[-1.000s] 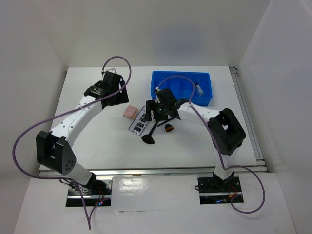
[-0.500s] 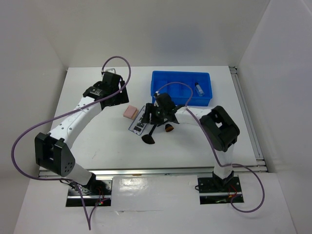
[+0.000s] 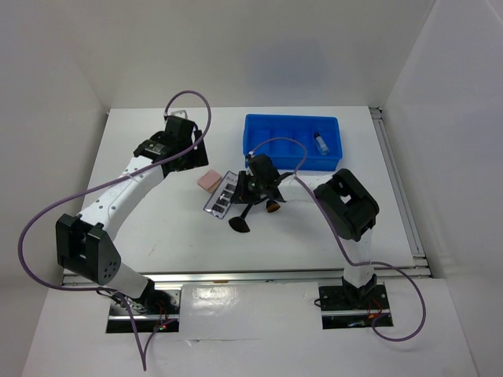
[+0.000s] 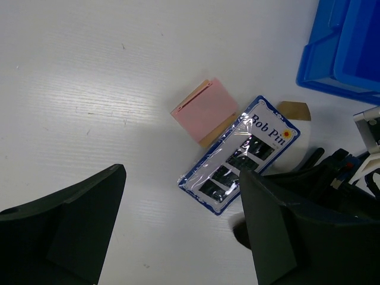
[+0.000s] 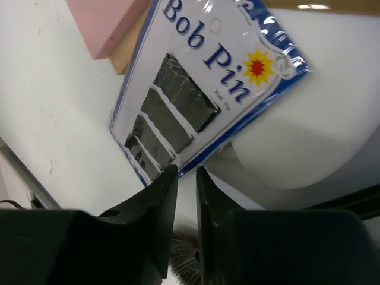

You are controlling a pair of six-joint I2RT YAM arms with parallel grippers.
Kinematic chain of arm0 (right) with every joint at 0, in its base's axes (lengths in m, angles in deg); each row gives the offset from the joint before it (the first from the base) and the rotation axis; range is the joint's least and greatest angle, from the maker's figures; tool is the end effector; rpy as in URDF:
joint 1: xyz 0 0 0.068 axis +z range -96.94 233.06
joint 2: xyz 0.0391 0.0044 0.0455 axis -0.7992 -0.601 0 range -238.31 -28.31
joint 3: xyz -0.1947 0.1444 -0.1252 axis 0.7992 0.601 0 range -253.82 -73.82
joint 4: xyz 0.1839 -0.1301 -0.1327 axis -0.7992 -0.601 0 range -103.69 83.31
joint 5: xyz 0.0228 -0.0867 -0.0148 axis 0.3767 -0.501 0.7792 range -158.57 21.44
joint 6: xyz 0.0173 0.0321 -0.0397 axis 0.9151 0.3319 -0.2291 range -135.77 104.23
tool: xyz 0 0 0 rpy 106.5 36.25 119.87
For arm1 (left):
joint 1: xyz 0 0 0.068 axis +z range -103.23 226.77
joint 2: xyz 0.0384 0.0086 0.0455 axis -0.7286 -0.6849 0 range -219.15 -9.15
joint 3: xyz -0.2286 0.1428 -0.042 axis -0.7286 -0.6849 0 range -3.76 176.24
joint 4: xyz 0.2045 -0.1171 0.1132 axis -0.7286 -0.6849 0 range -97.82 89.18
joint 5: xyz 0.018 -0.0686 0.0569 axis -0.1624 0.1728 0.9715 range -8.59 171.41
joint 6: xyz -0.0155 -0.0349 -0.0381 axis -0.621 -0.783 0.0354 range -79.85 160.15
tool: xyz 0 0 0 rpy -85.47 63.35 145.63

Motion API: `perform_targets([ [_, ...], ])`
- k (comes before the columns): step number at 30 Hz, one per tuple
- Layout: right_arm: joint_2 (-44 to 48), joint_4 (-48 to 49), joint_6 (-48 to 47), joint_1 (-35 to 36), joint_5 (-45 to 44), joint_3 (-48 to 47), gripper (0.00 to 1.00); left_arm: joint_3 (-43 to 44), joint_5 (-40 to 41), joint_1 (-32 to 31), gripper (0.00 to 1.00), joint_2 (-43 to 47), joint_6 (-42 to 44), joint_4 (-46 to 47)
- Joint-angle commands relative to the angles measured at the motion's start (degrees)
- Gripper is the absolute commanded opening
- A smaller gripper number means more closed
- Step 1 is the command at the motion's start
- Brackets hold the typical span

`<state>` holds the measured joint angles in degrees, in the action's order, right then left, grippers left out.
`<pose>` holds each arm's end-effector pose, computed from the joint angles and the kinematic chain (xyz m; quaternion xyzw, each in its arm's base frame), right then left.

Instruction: Organize the makeup

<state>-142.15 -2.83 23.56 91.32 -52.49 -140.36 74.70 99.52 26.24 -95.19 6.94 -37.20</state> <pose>0.3201 0.2650 0.1413 -0.0468 0.9100 0.3453 0.2246 0.3131 -0.1053 0.3291 -0.1615 0.8966 -0.0453 0.4099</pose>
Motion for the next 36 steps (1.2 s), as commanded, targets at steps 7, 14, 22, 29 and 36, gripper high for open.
perform_targets([
  [7, 6.16, 1.43, -2.50, 1.29, -3.42, 0.72, 0.00, -0.41, -0.27, -0.03, 0.91, 2.28, 0.43, 1.14],
  [14, 15.91, -6.91, -9.70, 1.91, -8.41, -3.93, 0.00, 0.21, -0.27, -0.03, 0.91, 2.80, 0.43, 1.66],
  [22, 19.10, -20.02, -17.44, -7.03, -13.35, -13.43, 0.00, 1.26, 0.26, -0.03, 0.91, 3.42, 0.96, 1.66],
  [29, 20.50, -22.05, -19.29, -20.39, -8.96, -16.33, 0.00, 1.26, 0.26, -0.03, 0.91, 3.42, 0.96, 1.66],
  [36, 14.27, -24.07, -22.37, -29.02, -3.77, -25.46, 0.00, 1.78, 0.26, -0.03, 0.91, 3.42, 0.96, 1.66],
])
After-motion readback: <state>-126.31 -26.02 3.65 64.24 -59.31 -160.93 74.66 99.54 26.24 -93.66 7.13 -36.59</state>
